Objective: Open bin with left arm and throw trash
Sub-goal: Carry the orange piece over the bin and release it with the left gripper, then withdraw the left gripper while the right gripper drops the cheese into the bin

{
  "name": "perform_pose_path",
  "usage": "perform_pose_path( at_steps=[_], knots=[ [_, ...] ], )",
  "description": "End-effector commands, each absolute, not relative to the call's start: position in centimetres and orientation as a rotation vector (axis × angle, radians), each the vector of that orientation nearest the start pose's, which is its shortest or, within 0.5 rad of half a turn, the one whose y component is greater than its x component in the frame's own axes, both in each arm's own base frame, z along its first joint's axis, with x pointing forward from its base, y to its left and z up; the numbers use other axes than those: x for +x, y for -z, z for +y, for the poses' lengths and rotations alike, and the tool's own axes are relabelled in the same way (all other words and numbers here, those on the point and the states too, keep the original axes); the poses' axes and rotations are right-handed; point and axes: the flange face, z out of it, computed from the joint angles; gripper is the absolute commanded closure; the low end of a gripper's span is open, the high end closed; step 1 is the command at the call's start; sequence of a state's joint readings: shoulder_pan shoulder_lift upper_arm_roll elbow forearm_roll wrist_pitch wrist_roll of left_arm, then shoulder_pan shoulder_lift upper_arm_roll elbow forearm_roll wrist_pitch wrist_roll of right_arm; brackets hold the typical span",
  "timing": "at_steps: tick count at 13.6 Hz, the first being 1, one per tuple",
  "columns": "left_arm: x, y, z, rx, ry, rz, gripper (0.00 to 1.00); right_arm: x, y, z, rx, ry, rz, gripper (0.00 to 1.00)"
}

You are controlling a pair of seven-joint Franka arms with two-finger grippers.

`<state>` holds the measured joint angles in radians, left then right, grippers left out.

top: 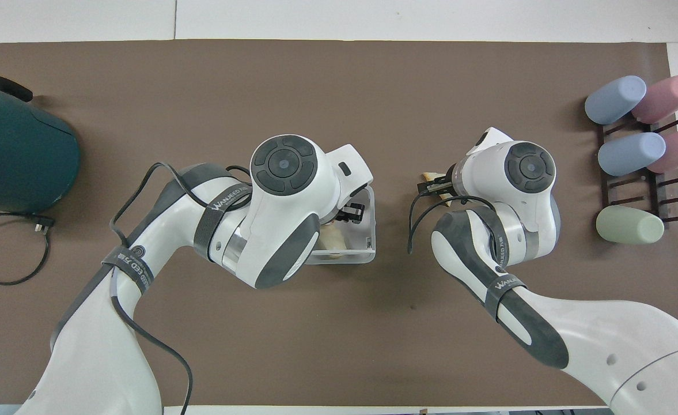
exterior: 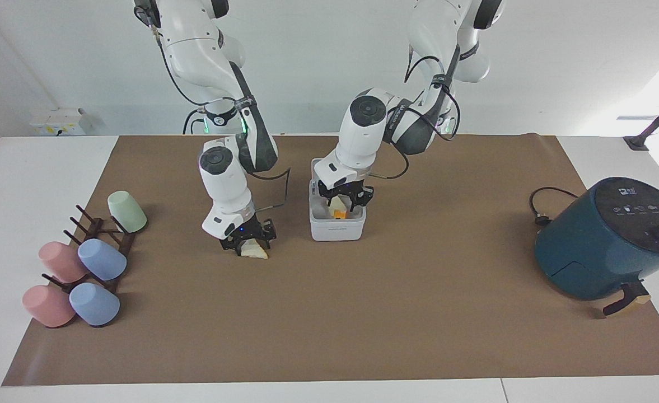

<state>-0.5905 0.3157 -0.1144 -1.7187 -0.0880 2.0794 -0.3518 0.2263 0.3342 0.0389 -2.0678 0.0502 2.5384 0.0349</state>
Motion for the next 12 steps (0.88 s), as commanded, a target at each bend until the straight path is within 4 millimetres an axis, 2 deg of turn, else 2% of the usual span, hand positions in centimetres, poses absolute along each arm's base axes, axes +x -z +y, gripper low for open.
perform_pose_path(
  at_steps=[1, 2, 3, 4, 6, 8, 9, 11, 12],
  knots=[
    [50.8, -44.3, -39.8, -3.25, -0.04, 0.437, 0.0, 57.9, -28.6, 15.4, -3.059, 0.221, -0.307, 1.0],
    [51.6, -46.0, -38.7, -3.272, -0.041, 0.395, 0.0, 58.1, -28.9, 15.3, -3.058, 0.228, -0.298, 1.0],
    [53.3, -47.9, -36.3, -3.298, -0.024, 0.324, 0.0, 58.3, -29.5, 15.3, -3.055, 0.243, -0.28, 1.0],
    [55.5, -49.6, -32.9, -3.307, 0.007, 0.231, 0.0, 58.6, -30.7, 15.6, -3.052, 0.261, -0.231, 1.0],
    [57.9, -52.0, -26.1, -3.302, 0.041, 0.127, 0.0, 58.7, -33.1, 16.3, -3.05, 0.248, -0.134, 1.0],
    [59.6, -51.6, -19.3, -3.271, 0.026, 0.179, 0.0, 58.8, -36.7, 18.4, -3.044, 0.22, -0.056, 1.0],
    [60.0, -51.4, -16.5, -3.251, 0.024, 0.213, 0.0, 59.0, -38.8, 19.7, -3.04, 0.193, -0.01, 1.0],
    [60.5, -51.7, -12.2, -3.209, -0.012, 0.284, 0.0, 59.3, -42.7, 23.1, -3.026, 0.156, 0.083, 1.0],
    [60.2, -52.5, -10.8, -3.196, -0.012, 0.301, 0.0, 59.2, -43.6, 25.3, -2.992, 0.163, 0.181, 1.0]
  ],
)
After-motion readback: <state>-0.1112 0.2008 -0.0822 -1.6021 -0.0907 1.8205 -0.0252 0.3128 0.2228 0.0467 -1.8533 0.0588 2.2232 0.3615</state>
